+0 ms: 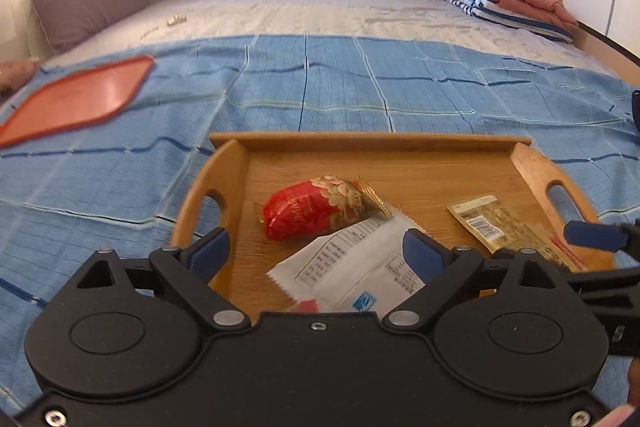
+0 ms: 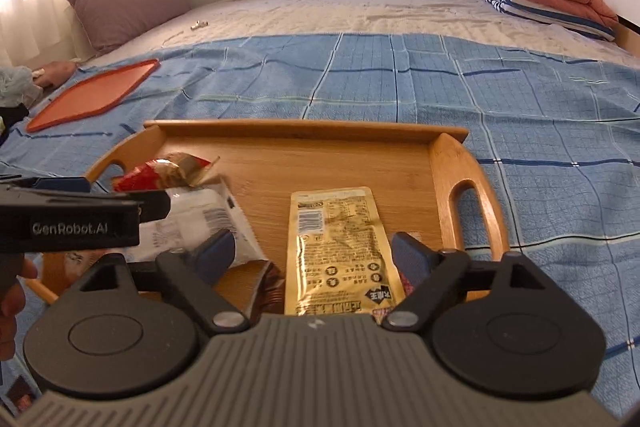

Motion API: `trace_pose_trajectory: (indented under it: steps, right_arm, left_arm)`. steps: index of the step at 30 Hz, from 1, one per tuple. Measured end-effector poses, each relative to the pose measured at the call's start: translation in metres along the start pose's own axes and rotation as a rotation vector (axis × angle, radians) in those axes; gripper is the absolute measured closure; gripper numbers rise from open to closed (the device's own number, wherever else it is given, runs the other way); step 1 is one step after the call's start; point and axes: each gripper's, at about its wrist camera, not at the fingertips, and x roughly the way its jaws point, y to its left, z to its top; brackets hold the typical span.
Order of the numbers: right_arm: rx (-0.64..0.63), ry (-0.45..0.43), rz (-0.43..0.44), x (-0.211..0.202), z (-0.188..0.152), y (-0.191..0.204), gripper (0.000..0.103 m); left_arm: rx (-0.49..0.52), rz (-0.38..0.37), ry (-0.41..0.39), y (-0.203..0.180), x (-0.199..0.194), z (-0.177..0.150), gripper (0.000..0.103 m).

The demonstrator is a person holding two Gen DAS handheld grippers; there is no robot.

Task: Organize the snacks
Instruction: 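Carry the chip bag and sauce packet over the tray and open both tools, then lift both tools away from the tray toward the remaining snacks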

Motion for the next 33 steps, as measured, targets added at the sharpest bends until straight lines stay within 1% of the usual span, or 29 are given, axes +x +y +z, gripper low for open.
trace_pose_trajectory:
  steps: [6, 9, 13, 15, 19, 21, 23, 27, 30, 33]
  right_arm:
    - [-0.002, -0.040, 0.000, -0.034, 0.003, 0.007, 0.010]
    - [0.004, -0.057, -0.008, -0.055, 0.006, 0.009, 0.010]
    - [-0.011, -0.085, -0.014, -0.091, 0.010, 0.012, 0.009]
    - [-0.023, -0.101, -0.017, -0.111, 0.011, 0.014, 0.008]
    - [-0.039, -0.118, -0.017, -0.146, 0.010, 0.016, 0.008]
    - [-0.050, -0.122, -0.007, -0.163, 0.007, 0.016, 0.008]
    - [-0.060, -0.126, 0.001, -0.180, 0.003, 0.017, 0.008]
    - [-0.063, -0.147, 0.027, -0.210, -0.011, 0.015, 0.008]
    - [-0.087, -0.154, 0.043, -0.224, -0.027, 0.016, 0.008]
    - [-0.103, -0.168, 0.056, -0.234, -0.050, 0.018, 0.008]
  left_arm:
    - [-0.002, -0.005, -0.029, 0.007, -0.044, -0.002, 0.009]
    - [-0.006, -0.006, -0.057, 0.013, -0.071, -0.002, 0.008]
    - [-0.026, -0.021, -0.083, 0.023, -0.109, -0.004, 0.008]
    - [-0.033, -0.025, -0.083, 0.027, -0.127, -0.008, 0.008]
    - [-0.025, -0.028, -0.102, 0.032, -0.165, -0.019, 0.008]
    - [-0.016, -0.019, -0.141, 0.034, -0.186, -0.028, 0.007]
    - [-0.005, -0.031, -0.176, 0.036, -0.207, -0.040, 0.007]
    - [0.019, -0.050, -0.212, 0.038, -0.242, -0.066, 0.006]
    - [0.047, -0.028, -0.257, 0.032, -0.264, -0.091, 0.005]
    - [0.072, -0.032, -0.296, 0.022, -0.279, -0.118, 0.004]
